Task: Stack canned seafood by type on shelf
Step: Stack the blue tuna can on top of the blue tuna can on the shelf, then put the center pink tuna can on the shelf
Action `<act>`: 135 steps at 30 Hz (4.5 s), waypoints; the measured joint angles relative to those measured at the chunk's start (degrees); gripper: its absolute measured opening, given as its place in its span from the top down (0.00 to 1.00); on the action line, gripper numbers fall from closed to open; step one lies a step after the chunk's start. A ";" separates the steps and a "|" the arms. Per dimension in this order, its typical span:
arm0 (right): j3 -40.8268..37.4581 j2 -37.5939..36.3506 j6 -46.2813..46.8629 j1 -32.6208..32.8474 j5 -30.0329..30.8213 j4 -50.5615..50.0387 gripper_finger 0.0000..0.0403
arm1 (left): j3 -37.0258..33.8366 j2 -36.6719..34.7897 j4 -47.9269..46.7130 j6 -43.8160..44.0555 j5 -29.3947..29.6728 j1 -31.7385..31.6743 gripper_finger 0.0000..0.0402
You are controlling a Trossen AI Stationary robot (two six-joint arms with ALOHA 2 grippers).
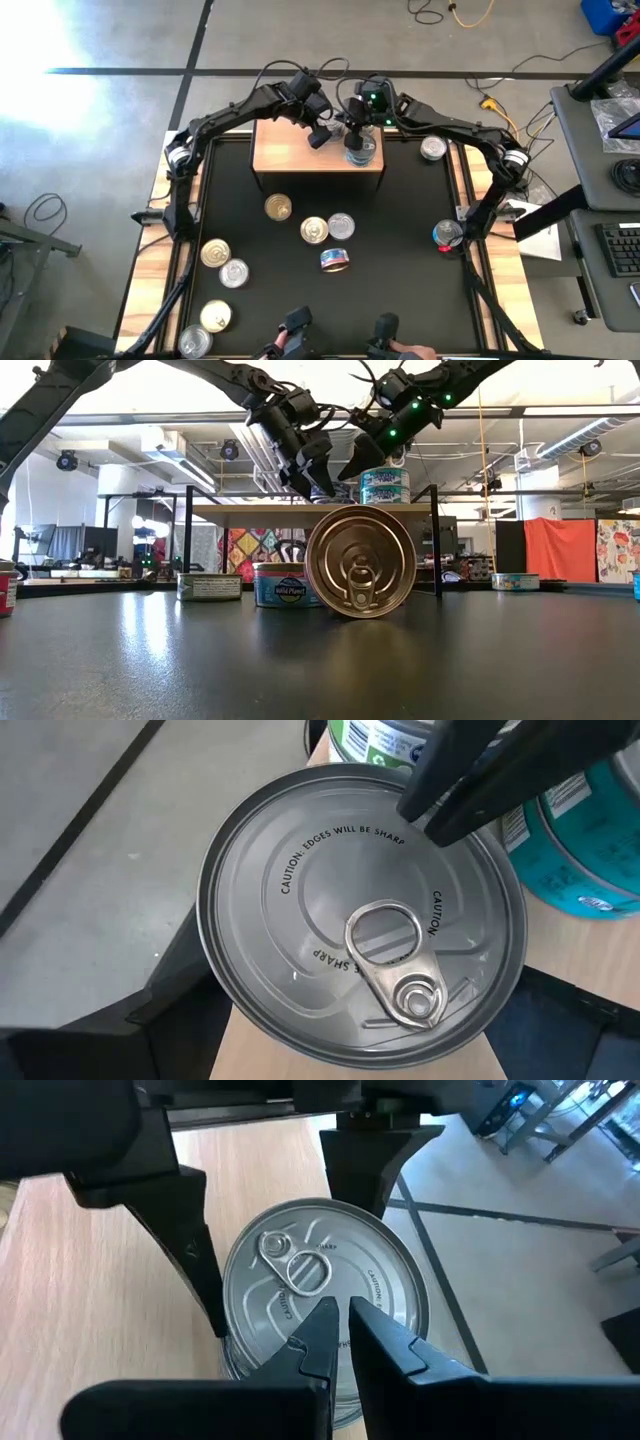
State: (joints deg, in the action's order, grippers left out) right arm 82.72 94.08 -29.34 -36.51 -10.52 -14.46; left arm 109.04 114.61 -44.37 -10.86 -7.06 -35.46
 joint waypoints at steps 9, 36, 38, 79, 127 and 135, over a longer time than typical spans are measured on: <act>0.00 0.00 0.94 0.11 -0.46 -0.81 0.94 | -0.09 0.00 0.69 -0.63 -4.49 -0.11 0.13; 0.02 0.46 0.37 0.53 -2.49 -0.08 0.94 | 0.21 0.15 2.20 -2.07 -7.87 -2.78 0.06; 0.02 0.67 0.41 0.71 -2.57 0.74 0.94 | 0.11 0.15 2.17 -2.07 -8.39 -2.75 0.06; 9.49 8.31 12.67 0.50 1.57 -8.67 0.94 | 2.14 -1.71 -8.02 -5.82 -8.98 -3.06 0.04; -15.40 -4.92 30.50 51.73 20.94 -5.66 0.93 | -86.80 -63.51 54.19 28.13 22.98 50.90 0.10; -23.01 -4.92 51.00 55.95 20.79 -5.20 0.83 | -91.65 -51.89 71.59 20.51 22.55 46.32 0.10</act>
State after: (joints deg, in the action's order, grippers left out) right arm 59.71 89.17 21.65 19.44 10.27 -19.65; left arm 17.39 62.72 27.22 9.66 15.50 10.86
